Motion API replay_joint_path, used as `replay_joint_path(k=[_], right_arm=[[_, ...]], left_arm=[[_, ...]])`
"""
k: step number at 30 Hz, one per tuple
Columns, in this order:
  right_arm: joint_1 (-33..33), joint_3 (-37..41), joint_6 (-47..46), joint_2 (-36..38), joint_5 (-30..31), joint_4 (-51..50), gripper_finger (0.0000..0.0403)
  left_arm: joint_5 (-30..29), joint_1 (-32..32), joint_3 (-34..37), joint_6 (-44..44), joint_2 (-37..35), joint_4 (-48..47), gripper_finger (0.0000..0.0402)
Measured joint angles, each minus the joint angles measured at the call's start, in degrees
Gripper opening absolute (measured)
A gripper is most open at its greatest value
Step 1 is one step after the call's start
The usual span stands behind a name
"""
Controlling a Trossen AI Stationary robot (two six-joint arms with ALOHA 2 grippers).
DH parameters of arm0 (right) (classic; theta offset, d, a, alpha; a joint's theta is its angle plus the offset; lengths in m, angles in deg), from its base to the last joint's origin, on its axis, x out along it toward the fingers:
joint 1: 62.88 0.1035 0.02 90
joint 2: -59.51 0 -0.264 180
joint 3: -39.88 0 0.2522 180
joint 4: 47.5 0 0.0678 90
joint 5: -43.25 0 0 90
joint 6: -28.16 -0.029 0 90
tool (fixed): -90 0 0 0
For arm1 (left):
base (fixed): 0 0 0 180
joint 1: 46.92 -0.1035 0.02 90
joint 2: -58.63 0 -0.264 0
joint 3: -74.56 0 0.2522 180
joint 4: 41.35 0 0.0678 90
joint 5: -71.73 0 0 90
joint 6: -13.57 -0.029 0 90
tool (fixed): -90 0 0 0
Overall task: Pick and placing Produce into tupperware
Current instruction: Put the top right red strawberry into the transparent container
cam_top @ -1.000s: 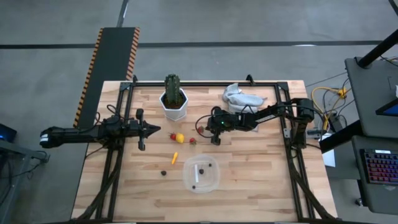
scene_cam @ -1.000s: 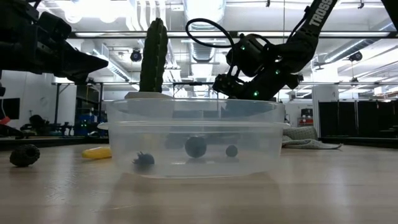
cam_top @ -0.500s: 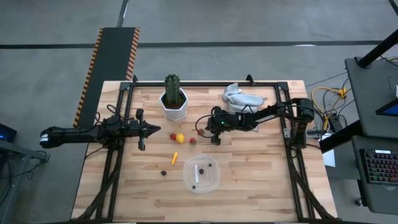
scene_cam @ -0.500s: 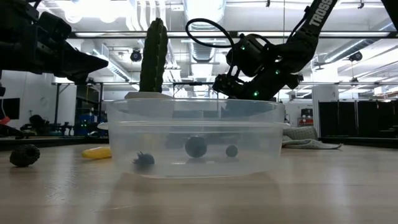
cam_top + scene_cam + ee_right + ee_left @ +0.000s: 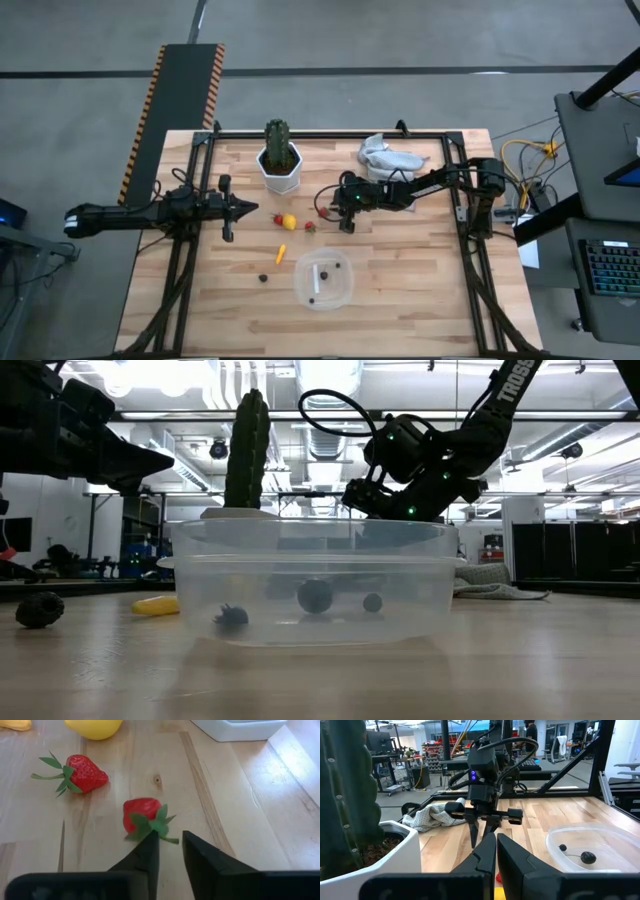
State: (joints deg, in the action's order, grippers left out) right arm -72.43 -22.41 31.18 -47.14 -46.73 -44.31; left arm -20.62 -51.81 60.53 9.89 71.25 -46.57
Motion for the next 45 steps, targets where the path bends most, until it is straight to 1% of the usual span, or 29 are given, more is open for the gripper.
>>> replay_joint_path(k=[5,10,17,22,26,29,34,35,38,41,45], right_arm=[[0.0,0.0,1.1,0.0,0.0,0.0,0.0119],[0.0,0.0,2.0,0.0,0.0,0.0,0.0139],[0.0,0.0,3.1,0.0,0.0,0.0,0.0143],[-0.2,0.0,2.1,0.5,0.0,0.0,0.0144],[-0.2,0.0,-0.7,2.5,0.0,0.3,0.0145],[0.1,0.0,-0.6,4.4,-0.2,0.5,0.0152],[2.7,-0.1,2.3,5.0,-3.4,0.5,0.0183],[3.4,-0.1,3.1,5.0,-2.8,0.5,0.0191],[5.1,-0.1,5.9,5.0,1.3,0.5,0.0212],[5.5,-0.1,7.5,4.8,1.9,0.8,0.0226],[5.5,0.0,11.8,4.1,2.4,-0.3,0.0232]], left_arm=[[0.0,0.0,0.0,0.0,0.0,0.0,0.0],[0.0,0.0,0.0,0.0,0.0,0.0,0.0],[0.0,0.0,0.0,0.0,0.0,0.0,0.0],[0.0,0.0,0.0,0.0,0.0,0.0,0.0],[0.0,0.0,0.0,0.0,0.0,0.0,0.0],[0.0,0.0,0.0,0.0,0.0,0.0,0.0],[0.0,0.0,0.0,0.0,0.0,0.0,0.0],[0.0,0.0,0.0,0.0,0.0,0.0,0.0],[0.0,0.0,0.0,0.0,0.0,0.0,0.0],[0.0,0.0,0.0,0.0,0.0,0.0,0.0],[0.0,0.0,0.0,0.0,0.0,0.0,0.0]])
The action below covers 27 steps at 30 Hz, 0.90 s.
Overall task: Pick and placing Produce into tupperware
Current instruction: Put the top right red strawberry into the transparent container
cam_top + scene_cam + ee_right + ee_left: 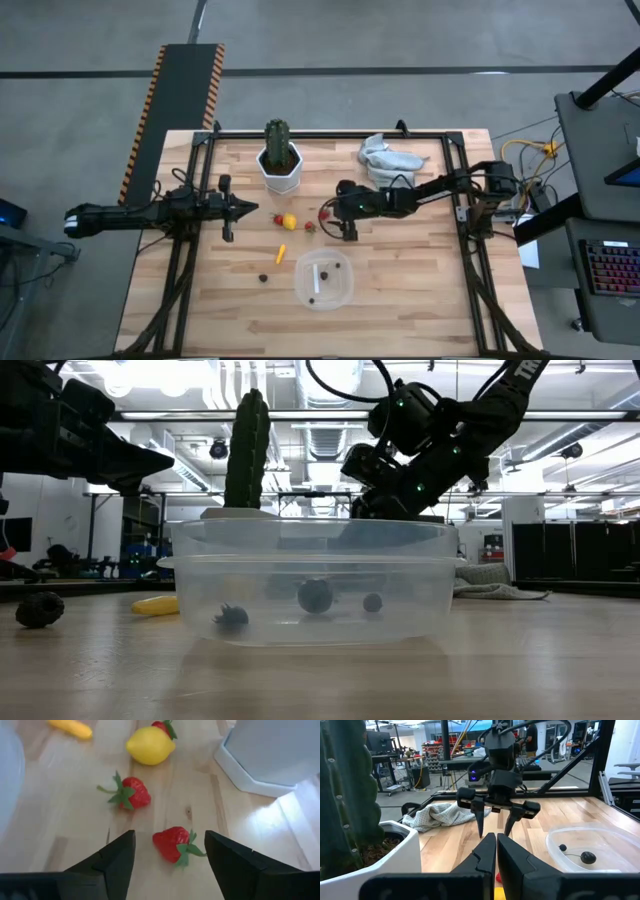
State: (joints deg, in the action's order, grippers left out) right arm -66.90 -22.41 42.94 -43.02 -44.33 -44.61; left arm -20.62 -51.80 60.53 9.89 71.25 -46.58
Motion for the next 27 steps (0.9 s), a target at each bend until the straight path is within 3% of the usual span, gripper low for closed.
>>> replay_joint_path(k=[9,20,27], right_arm=[[0.1,0.0,8.1,-0.1,0.2,0.3,0.0231],[-0.3,0.0,8.4,-0.4,0.0,0.8,0.023],[-0.4,-2.7,8.7,-4.2,-1.8,-0.4,0.0229]], left_arm=[[0.0,0.0,0.0,0.0,0.0,0.0,0.0],[0.0,0.0,0.0,0.0,0.0,0.0,0.0],[0.0,0.0,0.0,0.0,0.0,0.0,0.0]])
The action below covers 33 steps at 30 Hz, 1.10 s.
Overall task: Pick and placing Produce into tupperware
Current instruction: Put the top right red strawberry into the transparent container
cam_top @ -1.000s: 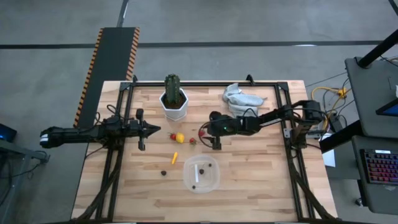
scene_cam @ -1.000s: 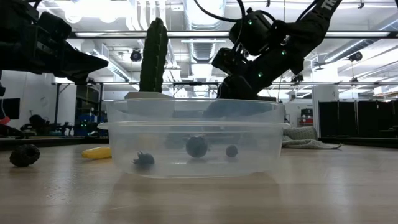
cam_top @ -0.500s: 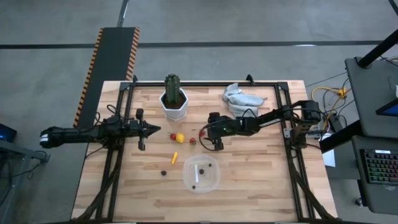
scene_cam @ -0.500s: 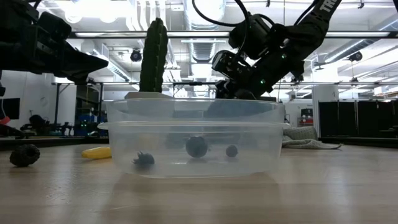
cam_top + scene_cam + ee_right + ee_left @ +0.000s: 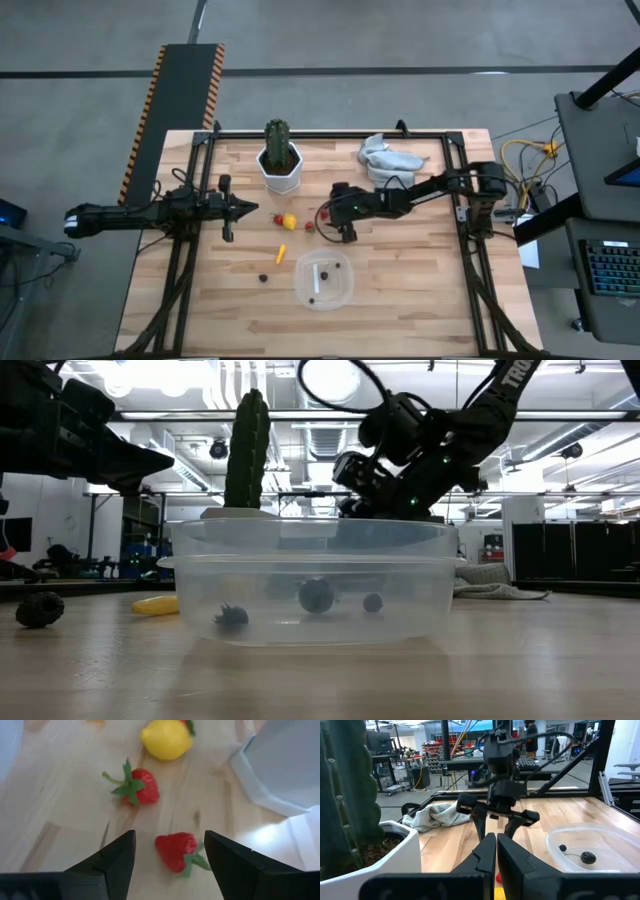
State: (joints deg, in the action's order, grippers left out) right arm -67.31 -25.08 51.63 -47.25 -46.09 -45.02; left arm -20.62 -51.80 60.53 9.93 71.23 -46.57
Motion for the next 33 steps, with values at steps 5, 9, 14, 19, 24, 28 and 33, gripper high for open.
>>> replay_joint_path(k=[5,9,14,19,24,28,33], right_arm=[[-0.6,-1.6,0.6,-0.3,0.7,-2.4,0.0228],[-1.5,-1.7,1.0,-0.4,0.4,-2.8,0.0228],[-1.9,-1.8,0.8,-2.0,-1.1,-2.7,0.0228],[-1.9,-2.8,0.7,-3.9,-1.6,-2.7,0.0228],[-2.0,-5.3,0.7,-6.3,-2.1,-3.3,0.0228],[-2.0,-7.2,0.6,-7.3,-2.2,-5.8,0.0228],[-2.5,-7.7,0.5,-6.5,-2.2,-8.2,0.0228]], left_arm=[[0.0,0.0,0.0,0.0,0.1,0.0,0.0],[0.0,0.0,0.0,0.0,0.1,0.0,0.0],[0.0,0.0,0.0,0.2,0.0,0.0,0.0],[0.0,0.0,0.0,0.2,0.0,-0.1,0.0],[0.0,0.0,0.0,0.2,0.1,0.0,0.0],[0.0,0.0,0.0,0.2,0.1,0.0,0.0],[0.0,0.0,0.0,0.2,0.1,0.0,0.0]])
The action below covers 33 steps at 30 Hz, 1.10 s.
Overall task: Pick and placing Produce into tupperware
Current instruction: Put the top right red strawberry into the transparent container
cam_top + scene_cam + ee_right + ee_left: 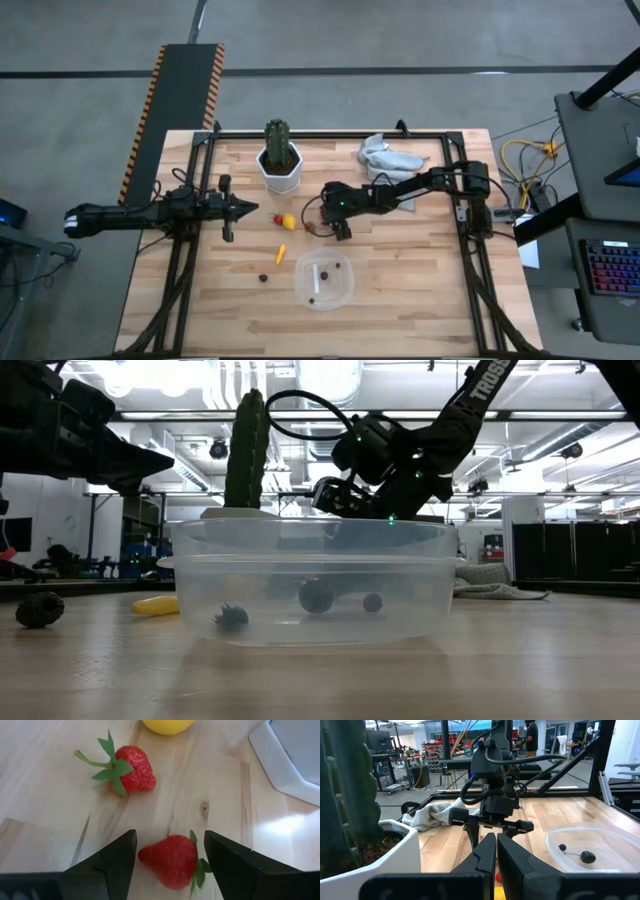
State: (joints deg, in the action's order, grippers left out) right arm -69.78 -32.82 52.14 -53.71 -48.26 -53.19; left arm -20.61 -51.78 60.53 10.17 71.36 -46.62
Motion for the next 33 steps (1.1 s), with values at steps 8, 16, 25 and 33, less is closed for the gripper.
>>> replay_joint_path(k=[8,16,25,33], right_arm=[[-1.1,0.7,-0.6,0.9,-0.2,-0.9,0.0223],[-1.0,0.7,-1.5,1.0,0.1,-0.9,0.0219],[-1.0,0.7,-1.5,1.0,0.1,-1.2,0.018],[-1.0,0.7,-4.0,1.1,0.0,-1.8,0.0127]], left_arm=[[0.0,0.0,0.0,0.0,0.2,0.0,0.0],[0.0,0.0,0.0,0.0,0.3,0.0,0.0],[0.0,0.0,0.0,0.0,0.4,0.0,0.0],[0.0,0.0,0.0,0.0,0.4,0.0,0.0]])
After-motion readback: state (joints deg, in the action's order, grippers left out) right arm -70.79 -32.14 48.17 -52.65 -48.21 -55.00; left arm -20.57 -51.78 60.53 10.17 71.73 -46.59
